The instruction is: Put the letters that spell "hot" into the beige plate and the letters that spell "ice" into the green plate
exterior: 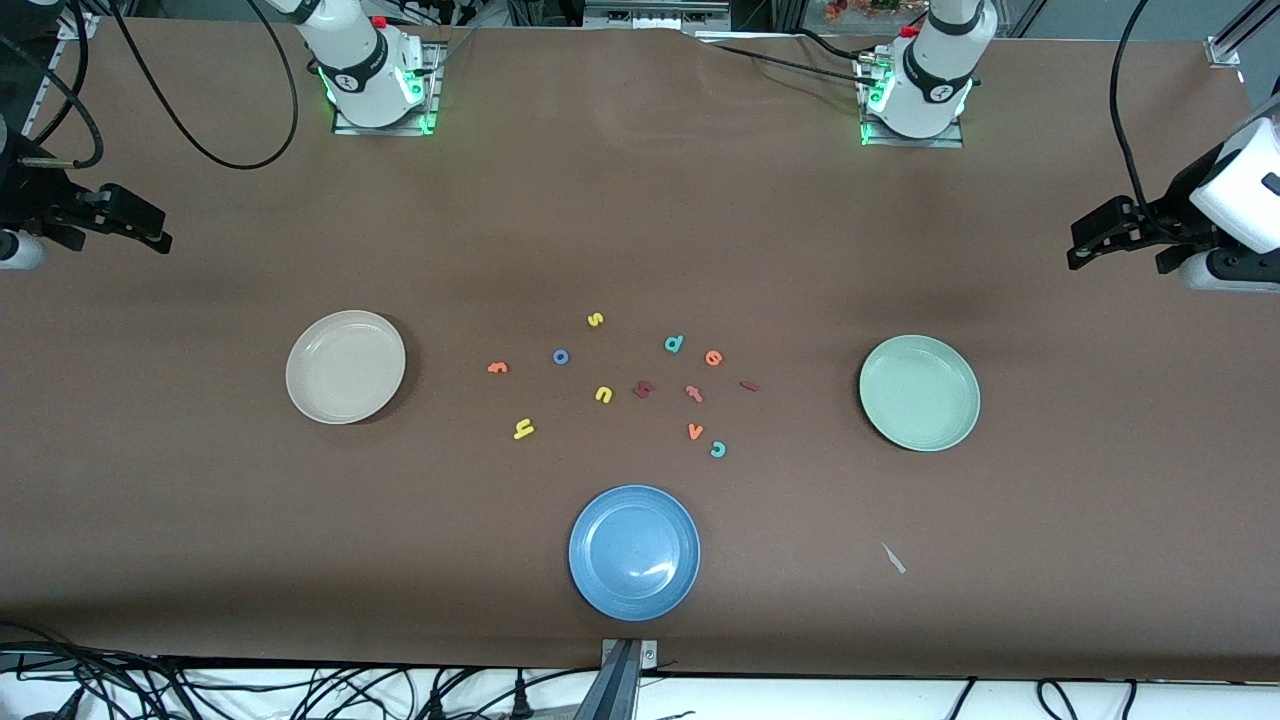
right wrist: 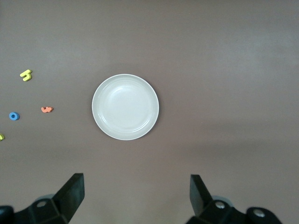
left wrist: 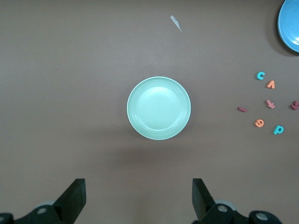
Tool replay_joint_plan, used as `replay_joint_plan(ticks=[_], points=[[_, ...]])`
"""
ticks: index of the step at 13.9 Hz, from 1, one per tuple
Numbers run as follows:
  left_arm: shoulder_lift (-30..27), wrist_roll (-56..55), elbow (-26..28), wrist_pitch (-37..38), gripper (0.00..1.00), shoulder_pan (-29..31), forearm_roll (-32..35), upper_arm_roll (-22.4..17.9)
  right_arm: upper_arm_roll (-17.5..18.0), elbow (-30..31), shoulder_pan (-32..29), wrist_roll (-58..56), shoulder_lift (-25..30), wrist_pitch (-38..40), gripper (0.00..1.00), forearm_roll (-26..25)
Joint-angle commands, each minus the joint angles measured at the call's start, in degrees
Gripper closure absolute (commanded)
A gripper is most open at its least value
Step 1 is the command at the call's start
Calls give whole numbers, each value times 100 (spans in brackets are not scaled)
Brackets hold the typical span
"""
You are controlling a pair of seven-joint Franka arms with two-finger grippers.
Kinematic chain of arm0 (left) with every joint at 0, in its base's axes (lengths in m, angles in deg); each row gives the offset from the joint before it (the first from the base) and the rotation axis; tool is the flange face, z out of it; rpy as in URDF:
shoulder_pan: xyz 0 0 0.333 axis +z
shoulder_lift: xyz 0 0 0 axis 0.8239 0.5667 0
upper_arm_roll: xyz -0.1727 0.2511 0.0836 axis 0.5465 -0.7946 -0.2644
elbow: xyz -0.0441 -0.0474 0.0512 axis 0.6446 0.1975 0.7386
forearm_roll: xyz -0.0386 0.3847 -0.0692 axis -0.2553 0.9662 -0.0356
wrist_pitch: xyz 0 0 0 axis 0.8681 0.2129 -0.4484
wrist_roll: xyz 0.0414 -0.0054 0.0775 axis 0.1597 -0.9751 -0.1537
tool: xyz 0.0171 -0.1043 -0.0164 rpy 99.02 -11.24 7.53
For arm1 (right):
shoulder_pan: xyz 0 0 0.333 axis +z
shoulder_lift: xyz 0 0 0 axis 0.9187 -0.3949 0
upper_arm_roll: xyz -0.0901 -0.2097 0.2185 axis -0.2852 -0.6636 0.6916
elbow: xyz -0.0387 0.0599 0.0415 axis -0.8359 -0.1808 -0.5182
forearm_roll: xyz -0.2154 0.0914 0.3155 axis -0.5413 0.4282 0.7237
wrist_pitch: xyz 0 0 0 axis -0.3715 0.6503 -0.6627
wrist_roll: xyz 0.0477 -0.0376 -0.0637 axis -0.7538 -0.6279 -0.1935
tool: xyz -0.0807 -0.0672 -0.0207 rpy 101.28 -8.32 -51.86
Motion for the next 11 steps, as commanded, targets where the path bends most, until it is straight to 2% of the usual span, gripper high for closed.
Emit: replay_joint_plan(ticks=[1, 11], points=[[6, -49, -77, 80, 0, -13, -171, -13, 10, -153, -25, -12, -48, 133, 0, -32], [14, -76, -77, 194, 0, -22, -162, -4, 37, -153, 10, -11, -118, 221, 0, -6]])
